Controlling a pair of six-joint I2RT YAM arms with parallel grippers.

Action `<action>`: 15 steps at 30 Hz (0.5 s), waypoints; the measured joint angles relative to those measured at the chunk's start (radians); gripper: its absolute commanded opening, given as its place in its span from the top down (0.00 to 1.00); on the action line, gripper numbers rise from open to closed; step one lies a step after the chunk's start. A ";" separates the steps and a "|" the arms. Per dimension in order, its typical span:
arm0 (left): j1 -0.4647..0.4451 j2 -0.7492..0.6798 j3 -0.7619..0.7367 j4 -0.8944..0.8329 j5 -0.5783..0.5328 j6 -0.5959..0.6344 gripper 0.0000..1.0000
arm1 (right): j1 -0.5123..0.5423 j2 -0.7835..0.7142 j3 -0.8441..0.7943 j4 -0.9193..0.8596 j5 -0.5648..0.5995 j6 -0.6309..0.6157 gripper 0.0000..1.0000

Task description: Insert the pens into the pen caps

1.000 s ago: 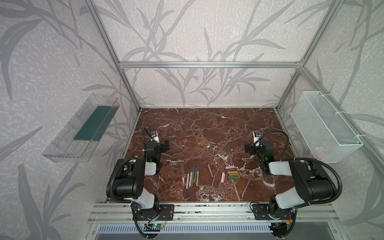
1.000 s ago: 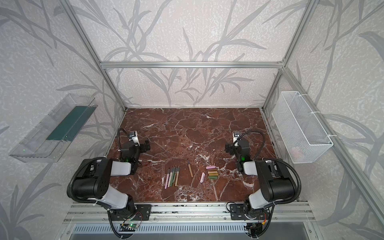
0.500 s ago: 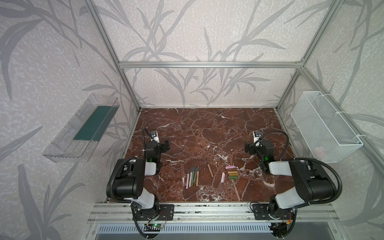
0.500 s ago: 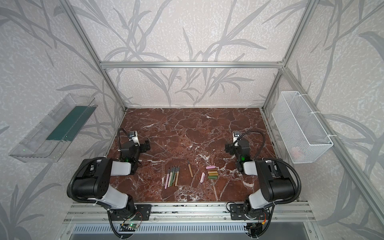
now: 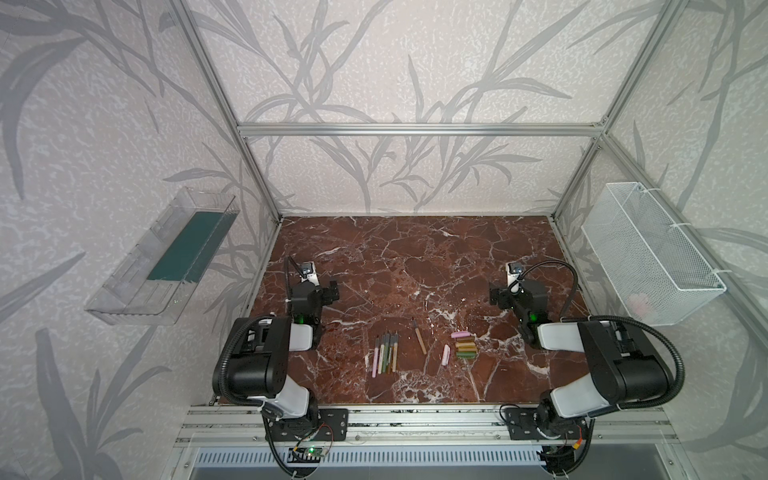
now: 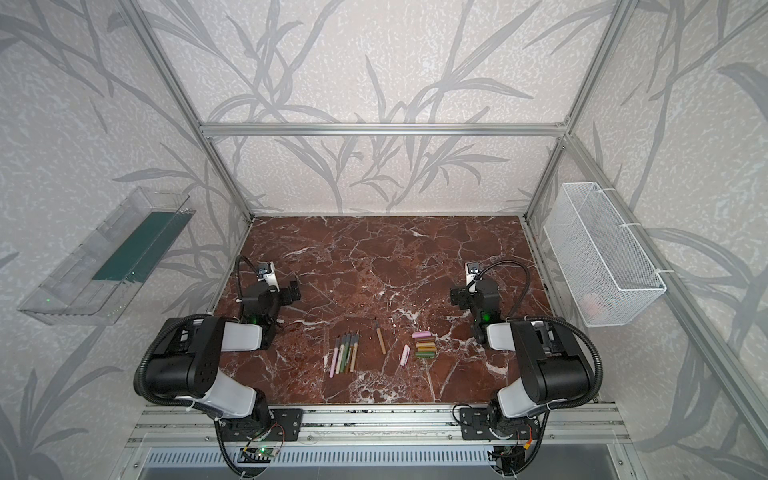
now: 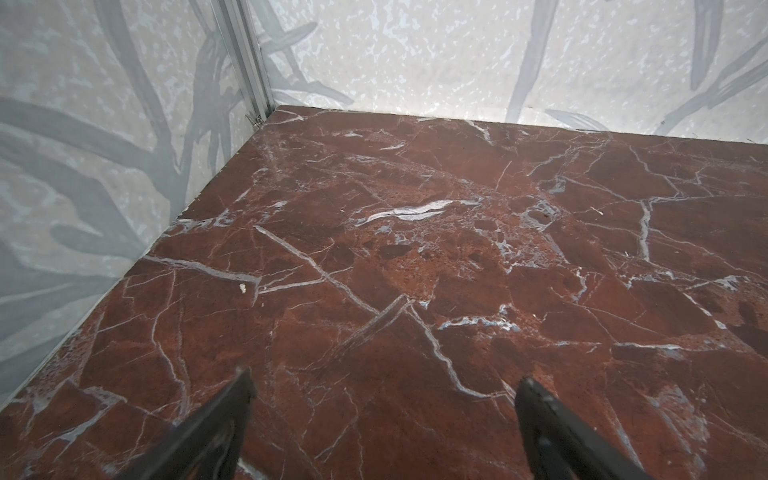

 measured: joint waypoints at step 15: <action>-0.063 -0.853 0.116 -0.573 -0.002 -0.254 0.01 | -0.008 -0.608 0.201 -0.607 -0.012 0.352 0.01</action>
